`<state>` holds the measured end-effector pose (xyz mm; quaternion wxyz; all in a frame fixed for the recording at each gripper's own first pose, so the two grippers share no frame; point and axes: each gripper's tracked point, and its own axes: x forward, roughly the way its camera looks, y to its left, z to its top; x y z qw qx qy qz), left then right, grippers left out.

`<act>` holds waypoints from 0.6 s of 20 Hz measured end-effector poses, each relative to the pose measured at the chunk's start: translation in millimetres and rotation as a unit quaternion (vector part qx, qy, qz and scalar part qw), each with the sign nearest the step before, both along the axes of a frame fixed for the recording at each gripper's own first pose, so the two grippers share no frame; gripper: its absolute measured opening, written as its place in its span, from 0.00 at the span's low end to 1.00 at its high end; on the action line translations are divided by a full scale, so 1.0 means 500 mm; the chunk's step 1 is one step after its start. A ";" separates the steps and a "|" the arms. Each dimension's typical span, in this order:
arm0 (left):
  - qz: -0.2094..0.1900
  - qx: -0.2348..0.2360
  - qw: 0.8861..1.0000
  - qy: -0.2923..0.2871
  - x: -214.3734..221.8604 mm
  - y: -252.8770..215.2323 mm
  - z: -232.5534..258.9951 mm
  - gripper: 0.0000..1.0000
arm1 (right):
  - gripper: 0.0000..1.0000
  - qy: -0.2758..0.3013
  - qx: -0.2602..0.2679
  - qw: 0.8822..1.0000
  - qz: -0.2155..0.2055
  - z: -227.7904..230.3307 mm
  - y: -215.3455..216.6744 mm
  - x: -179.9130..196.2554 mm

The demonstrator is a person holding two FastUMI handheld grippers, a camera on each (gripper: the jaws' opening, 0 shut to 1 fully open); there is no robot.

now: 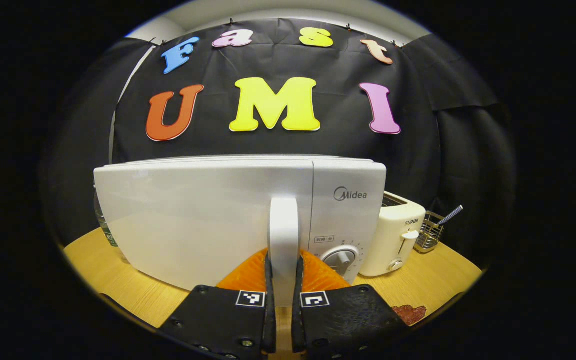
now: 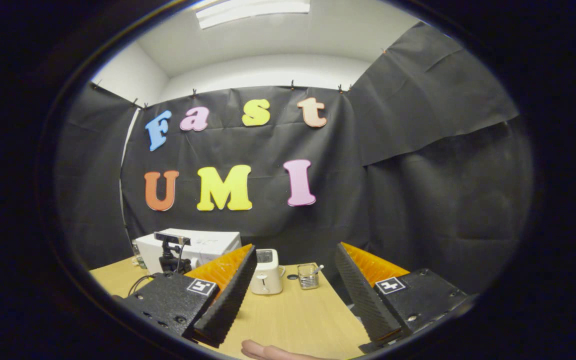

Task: Open the microwave oven with the left hand, put the food in, and close the microwave oven.

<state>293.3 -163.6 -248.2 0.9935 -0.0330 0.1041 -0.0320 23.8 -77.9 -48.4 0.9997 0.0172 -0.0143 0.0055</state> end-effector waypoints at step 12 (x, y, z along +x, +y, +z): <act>-0.043 -0.010 0.999 -0.020 -0.140 0.033 0.011 0.11 | 0.90 0.021 0.009 1.000 0.007 -0.020 0.022 -0.014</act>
